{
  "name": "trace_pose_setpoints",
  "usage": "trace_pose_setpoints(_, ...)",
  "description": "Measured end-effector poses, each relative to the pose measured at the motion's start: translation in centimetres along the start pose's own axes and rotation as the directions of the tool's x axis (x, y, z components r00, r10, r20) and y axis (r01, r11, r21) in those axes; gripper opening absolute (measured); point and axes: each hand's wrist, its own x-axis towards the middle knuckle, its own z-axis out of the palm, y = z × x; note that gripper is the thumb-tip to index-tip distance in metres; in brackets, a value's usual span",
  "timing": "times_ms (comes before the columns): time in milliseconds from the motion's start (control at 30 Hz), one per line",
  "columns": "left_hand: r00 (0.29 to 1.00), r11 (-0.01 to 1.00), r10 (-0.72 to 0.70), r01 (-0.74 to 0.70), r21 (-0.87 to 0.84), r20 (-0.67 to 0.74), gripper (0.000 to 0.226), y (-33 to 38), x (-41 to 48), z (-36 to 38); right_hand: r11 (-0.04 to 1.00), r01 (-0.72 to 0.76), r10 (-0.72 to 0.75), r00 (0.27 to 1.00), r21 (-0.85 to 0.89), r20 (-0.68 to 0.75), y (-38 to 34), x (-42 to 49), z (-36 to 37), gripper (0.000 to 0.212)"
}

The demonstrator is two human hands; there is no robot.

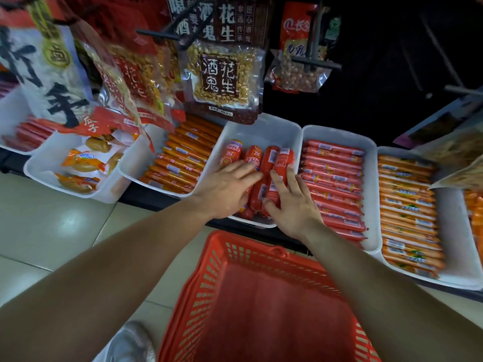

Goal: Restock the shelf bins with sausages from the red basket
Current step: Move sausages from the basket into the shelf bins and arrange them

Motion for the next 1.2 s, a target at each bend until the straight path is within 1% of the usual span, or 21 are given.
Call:
trace_pose_setpoints(67,0.991,0.998,0.063,-0.062,-0.013,0.12,0.062,0.2,0.2,0.8,1.0,0.005,-0.005,1.0,-0.017,-0.002,0.1,0.1,-0.1,0.073)
trace_pose_setpoints(133,0.981,0.996,0.066,-0.077,0.049,0.184,0.064,0.3,0.1,1.5,0.999,0.012,-0.012,1.0,-0.049,-0.004,0.2,0.2,-0.4,0.073)
trace_pose_setpoints(200,0.985,0.988,0.065,-0.087,0.13,0.161,0.065,0.3,-0.1,1.5,0.997,0.018,-0.018,1.0,-0.074,0.002,0.4,0.2,-0.6,0.073)
trace_pose_setpoints(300,0.994,0.97,0.075,-0.092,0.227,0.084,0.066,0.1,-0.4,1.2,0.996,0.025,-0.025,1.0,-0.086,0.006,0.4,0.2,-0.8,0.074)
trace_pose_setpoints(433,0.996,0.967,0.053,-0.07,0.247,0.076,0.067,0.6,-1.0,1.2,0.995,0.024,-0.024,1.0,-0.094,0.005,0.3,0.0,-1.1,0.074)
trace_pose_setpoints(567,0.997,0.973,-0.027,0.01,0.231,0.069,0.066,-0.3,-1.3,0.0,0.995,0.027,-0.028,1.0,-0.096,-0.001,0.4,0.1,-1.3,0.075)
trace_pose_setpoints(633,0.995,0.981,-0.046,0.03,0.19,0.085,0.067,-0.5,-1.3,0.0,0.995,0.031,-0.031,1.0,-0.098,0.0,0.5,0.1,-1.4,0.075)
trace_pose_setpoints(733,0.994,0.991,-0.034,0.021,0.129,0.101,0.073,0.3,-0.8,0.3,0.994,0.033,-0.031,0.999,-0.104,0.02,0.8,-0.2,-1.4,0.076)
trace_pose_setpoints(867,0.984,0.991,-0.046,0.023,0.13,0.173,0.073,0.5,-0.2,0.3,0.983,0.043,-0.034,0.998,-0.177,0.051,1.0,-0.4,-1.6,0.078)
trace_pose_setpoints(1033,0.982,0.988,-0.04,0.011,0.156,0.182,0.071,0.1,-0.9,-0.5,0.961,0.097,-0.098,0.995,-0.259,0.006,0.6,-0.1,-2.1,0.08)
trace_pose_setpoints(1133,0.981,0.994,-0.067,0.05,0.096,0.181,0.07,-0.2,-1.4,-1.0,0.965,0.114,-0.089,0.99,-0.237,0.112,0.4,0.2,-1.8,0.081)
trace_pose_setpoints(1200,0.981,0.996,-0.085,0.078,0.048,0.174,0.068,-0.7,-1.5,-0.9,0.964,0.128,-0.105,0.989,-0.234,0.106,0.0,0.6,-1.9,0.079)
